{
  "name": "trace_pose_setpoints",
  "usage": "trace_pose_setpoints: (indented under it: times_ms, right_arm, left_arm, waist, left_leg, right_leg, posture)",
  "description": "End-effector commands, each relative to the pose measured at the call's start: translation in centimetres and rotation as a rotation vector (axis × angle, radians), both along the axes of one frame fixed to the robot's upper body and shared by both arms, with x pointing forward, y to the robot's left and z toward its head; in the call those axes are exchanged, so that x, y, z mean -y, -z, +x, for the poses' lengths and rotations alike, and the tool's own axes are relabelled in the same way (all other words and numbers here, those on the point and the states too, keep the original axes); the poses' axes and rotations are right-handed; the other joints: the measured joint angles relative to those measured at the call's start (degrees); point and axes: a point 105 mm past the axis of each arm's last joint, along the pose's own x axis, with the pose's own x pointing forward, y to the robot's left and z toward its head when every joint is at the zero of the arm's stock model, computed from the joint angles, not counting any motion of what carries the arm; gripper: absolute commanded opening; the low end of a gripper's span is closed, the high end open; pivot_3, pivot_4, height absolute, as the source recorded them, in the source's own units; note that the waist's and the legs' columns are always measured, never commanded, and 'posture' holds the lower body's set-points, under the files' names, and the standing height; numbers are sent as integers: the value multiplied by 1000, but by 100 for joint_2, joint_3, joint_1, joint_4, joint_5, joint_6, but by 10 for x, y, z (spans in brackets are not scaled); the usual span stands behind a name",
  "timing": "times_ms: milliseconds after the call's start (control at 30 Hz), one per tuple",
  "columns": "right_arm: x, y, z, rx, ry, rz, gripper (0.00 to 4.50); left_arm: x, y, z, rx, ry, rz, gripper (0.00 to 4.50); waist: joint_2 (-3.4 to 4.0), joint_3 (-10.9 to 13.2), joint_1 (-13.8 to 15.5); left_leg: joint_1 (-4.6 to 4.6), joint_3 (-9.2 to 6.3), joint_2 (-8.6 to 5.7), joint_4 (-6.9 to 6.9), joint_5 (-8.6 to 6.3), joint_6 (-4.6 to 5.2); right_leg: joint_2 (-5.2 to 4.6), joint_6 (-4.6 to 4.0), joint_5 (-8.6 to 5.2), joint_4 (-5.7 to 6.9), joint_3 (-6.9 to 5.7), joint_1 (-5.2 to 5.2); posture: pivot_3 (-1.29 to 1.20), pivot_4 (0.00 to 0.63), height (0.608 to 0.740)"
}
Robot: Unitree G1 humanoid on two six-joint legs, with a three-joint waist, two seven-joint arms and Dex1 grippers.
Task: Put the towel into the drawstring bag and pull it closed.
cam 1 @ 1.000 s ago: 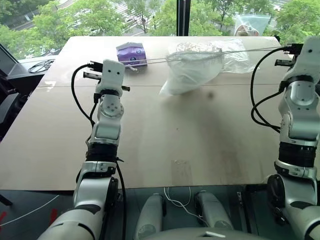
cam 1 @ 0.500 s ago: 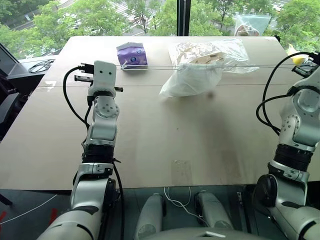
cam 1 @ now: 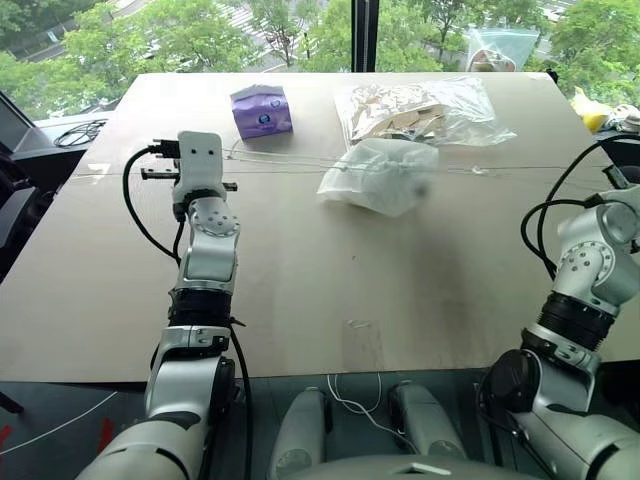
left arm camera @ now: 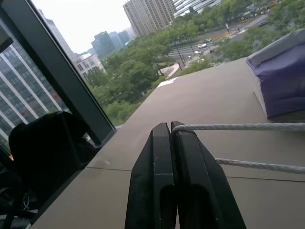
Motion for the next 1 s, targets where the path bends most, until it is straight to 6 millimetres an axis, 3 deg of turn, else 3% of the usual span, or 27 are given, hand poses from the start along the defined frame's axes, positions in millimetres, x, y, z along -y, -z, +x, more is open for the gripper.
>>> trace_pose_setpoints:
  times_ms: [33,400,533,600,700,833,867,1000]
  right_arm:
    - [49,4,-51,42,297,70,0]
    - [50,6,-54,67,321,122,0]
    - [43,7,-42,75,237,131,0]
    - [26,7,-15,78,48,136,0]
    - [-19,-7,29,63,-344,17,0]
    - [-80,-29,45,-5,-811,-387,0]
    - [-90,-29,43,-13,-891,-458,759]
    - [-108,-9,31,-90,-1161,-575,2269]
  left_arm:
    - [-69,-9,-33,27,-349,-3,21]
    - [-79,-15,-52,48,-583,12,21]
    - [-74,-14,-46,36,-539,12,21]
    - [-57,-5,-26,-7,-375,-24,21]
    - [-14,13,8,-112,-49,-71,21]
    - [43,17,26,-146,383,-101,21]
    - [56,18,26,-154,492,-110,0]
    - [87,24,22,-236,811,-135,1203]
  waist:
    - [0,0,0]
    - [0,0,2]
    - [0,0,1]
    - [0,0,1]
    - [1,0,5]
    - [1,1,-1]
    - [1,0,0]
    - [0,1,3]
  left_leg:
    - [0,0,0,0,0,0]
    - [-1,0,0,0,0,0]
    - [-1,0,0,-1,0,0]
    - [-1,0,0,-1,0,0]
    - [1,4,-1,-1,0,0]
    - [-2,1,0,-3,0,0]
    - [-1,4,-1,-8,0,0]
    - [-2,2,1,-15,0,0]
  right_leg:
    - [0,0,0,0,0,0]
    - [0,0,0,0,0,0]
    - [0,0,0,0,0,0]
    - [0,0,0,0,0,0]
    - [0,0,0,0,0,0]
    - [2,0,-1,-5,0,0]
    - [1,-1,-1,-7,0,0]
    - [3,-2,-2,-13,-1,0]
  posture:
    - [0,150,740]
    - [0,150,740]
    - [0,150,740]
    - [0,150,740]
    - [0,150,740]
    - [0,150,740]
    - [0,150,740]
    - [0,150,740]
